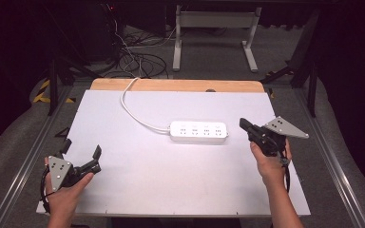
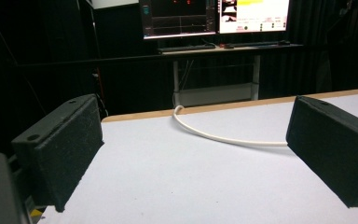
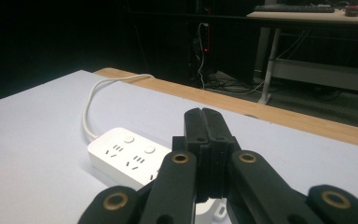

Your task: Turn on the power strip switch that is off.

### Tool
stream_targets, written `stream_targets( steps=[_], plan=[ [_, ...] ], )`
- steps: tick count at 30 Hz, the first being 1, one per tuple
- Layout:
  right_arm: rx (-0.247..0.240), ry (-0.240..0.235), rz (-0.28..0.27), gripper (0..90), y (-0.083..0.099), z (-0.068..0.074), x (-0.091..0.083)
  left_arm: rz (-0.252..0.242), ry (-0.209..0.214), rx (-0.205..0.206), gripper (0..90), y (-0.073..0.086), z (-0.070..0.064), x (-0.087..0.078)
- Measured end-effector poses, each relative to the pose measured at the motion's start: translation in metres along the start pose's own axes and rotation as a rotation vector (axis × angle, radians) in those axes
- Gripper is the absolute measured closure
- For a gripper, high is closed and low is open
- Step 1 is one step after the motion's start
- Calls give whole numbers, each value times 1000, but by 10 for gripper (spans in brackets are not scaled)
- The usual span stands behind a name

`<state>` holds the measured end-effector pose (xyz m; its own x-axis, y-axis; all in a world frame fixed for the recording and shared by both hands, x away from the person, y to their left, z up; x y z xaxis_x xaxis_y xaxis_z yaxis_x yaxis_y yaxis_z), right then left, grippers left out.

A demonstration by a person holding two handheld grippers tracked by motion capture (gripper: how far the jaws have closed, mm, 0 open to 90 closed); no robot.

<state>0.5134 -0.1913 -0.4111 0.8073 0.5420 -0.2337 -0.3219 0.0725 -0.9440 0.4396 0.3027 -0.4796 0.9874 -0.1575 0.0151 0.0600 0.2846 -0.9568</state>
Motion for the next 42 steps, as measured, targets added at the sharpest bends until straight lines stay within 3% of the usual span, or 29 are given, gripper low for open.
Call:
stream_targets(
  steps=[18, 32, 42],
  plan=[
    [-62, -29, 87, 900, -12, 30, 40, -1, 6, 4, 45, 0, -1, 0],
    [-116, -63, 183, 900, -7, 67, 90, -1, 15, 4, 48, 0, -2, 0],
    [-135, -80, 262, 900, 3, 82, 124, -1, 17, -5, 48, 1, -2, -1]
  ],
)
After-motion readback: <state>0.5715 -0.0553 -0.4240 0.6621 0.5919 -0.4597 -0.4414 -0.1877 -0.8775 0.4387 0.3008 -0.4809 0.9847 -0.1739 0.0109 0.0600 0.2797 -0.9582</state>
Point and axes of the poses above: each handheld gripper's, and its own axes: x roughly forward along the jaws, y roughly out of its underside, z roughly to its left, the point moved 7 cm from there along x, roughly forward along the jaws, and after that the axes turned 13 degrees about x, right-handed, at the moved point
